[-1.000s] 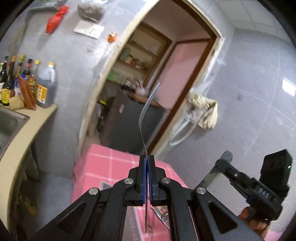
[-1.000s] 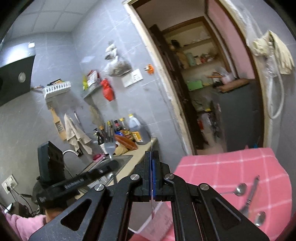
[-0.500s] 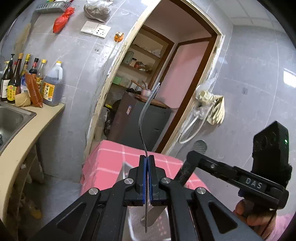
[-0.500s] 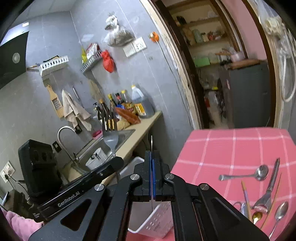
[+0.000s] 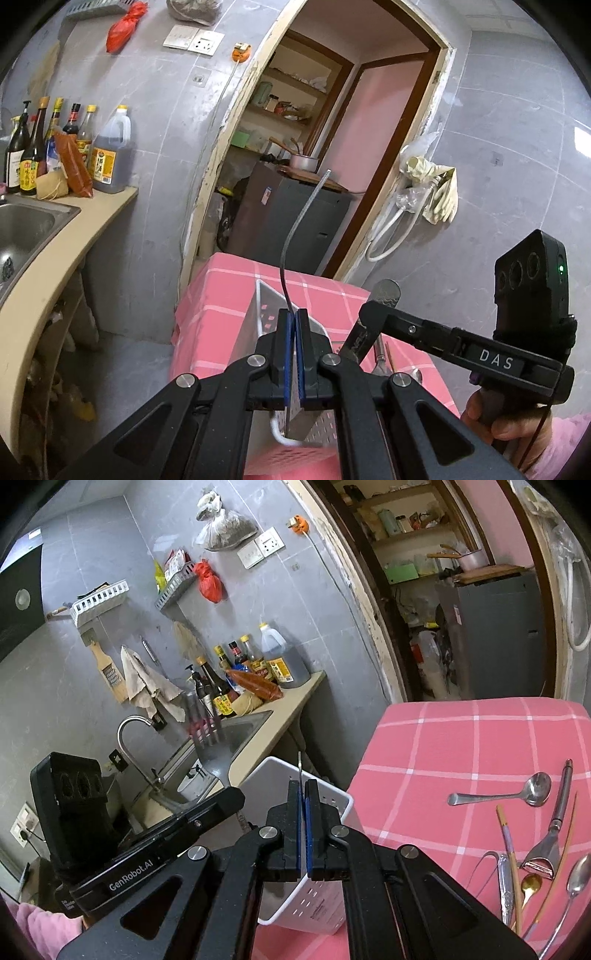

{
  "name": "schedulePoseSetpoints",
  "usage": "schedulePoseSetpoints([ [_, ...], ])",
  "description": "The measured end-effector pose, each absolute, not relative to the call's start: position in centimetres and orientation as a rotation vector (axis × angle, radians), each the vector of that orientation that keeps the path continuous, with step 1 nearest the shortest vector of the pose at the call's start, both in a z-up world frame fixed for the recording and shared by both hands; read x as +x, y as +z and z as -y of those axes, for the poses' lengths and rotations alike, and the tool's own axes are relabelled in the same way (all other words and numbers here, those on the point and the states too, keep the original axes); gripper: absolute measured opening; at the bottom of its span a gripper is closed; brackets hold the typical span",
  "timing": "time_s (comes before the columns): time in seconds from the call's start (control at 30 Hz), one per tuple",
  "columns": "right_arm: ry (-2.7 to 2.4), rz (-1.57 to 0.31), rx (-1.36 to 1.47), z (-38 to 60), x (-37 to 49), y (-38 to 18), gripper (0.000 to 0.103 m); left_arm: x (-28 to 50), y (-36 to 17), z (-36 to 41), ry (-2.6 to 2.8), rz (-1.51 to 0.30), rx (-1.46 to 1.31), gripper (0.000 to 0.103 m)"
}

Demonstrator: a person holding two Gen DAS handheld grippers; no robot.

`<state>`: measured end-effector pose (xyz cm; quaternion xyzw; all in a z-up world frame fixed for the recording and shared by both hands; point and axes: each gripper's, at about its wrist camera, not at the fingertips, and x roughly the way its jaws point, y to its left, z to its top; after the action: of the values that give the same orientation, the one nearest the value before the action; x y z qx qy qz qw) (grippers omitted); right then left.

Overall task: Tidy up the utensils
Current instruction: 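Open the left tool over the caddy while the right tool releases the knife into it, then withdraw both tools from the caddy back over the utensils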

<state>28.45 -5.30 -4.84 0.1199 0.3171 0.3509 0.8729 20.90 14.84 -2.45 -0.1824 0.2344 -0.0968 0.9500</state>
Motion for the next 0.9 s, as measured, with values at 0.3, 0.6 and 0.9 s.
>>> schedulePoseSetpoints([
  [0.3,0.699,-0.635,0.271,6.9,27.8,-4.4,0.021,20.0,-2.3,-15.1,-0.186,-0.496,-0.39,0.011],
  [0.6,0.544,-0.512,0.247,11.4,25.7,-1.6,0.058,19.3,-1.2,-14.1,-0.184,-0.467,-0.389,0.051],
  [0.9,0.356,-0.385,0.179,16.5,23.0,1.0,0.094,18.1,1.1,-11.0,-0.133,-0.389,-0.304,0.094],
])
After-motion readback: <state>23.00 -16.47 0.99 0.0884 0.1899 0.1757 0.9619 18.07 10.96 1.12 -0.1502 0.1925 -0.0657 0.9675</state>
